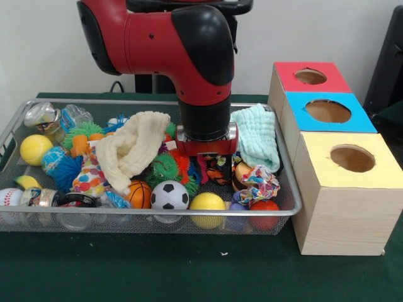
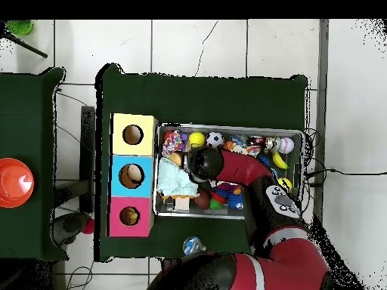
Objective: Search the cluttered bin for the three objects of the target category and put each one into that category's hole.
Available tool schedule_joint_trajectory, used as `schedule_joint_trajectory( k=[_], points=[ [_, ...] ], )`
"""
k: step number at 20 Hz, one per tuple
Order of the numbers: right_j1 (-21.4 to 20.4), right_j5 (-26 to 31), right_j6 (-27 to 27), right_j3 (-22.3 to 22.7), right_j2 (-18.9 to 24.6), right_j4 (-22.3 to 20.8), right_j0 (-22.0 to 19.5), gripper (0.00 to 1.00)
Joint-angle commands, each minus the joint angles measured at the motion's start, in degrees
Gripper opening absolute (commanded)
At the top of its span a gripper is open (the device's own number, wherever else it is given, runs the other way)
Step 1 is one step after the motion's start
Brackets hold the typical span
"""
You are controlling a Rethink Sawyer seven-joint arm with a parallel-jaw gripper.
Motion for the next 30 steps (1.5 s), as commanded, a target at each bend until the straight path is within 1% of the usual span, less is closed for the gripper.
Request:
schedule_joint_trajectory(
  k=[1, 3, 7, 12, 19, 28, 30],
  points=[
    [2.34, 4.45, 2.27, -0.44, 5.41, 0.99, -0.15, 1.00],
    [2.37, 4.65, 2.25, -0.52, 5.40, 1.03, -0.12, 1.00],
    [2.02, 6.83, 2.20, 0.22, 5.77, 1.77, -0.34, 1.00],
    [1.57, 8.33, 3.46, 1.91, 6.81, 3.90, -1.21, 1.00],
    [1.23, 11.05, 3.14, 2.87, 7.56, 5.66, -1.60, 1.00],
    [1.11, 9.91, 3.04, 3.09, 7.81, 5.53, -1.68, 1.00],
    [1.19, 8.44, 2.90, 3.21, 8.23, 5.40, -1.97, 1.00]
  ],
)
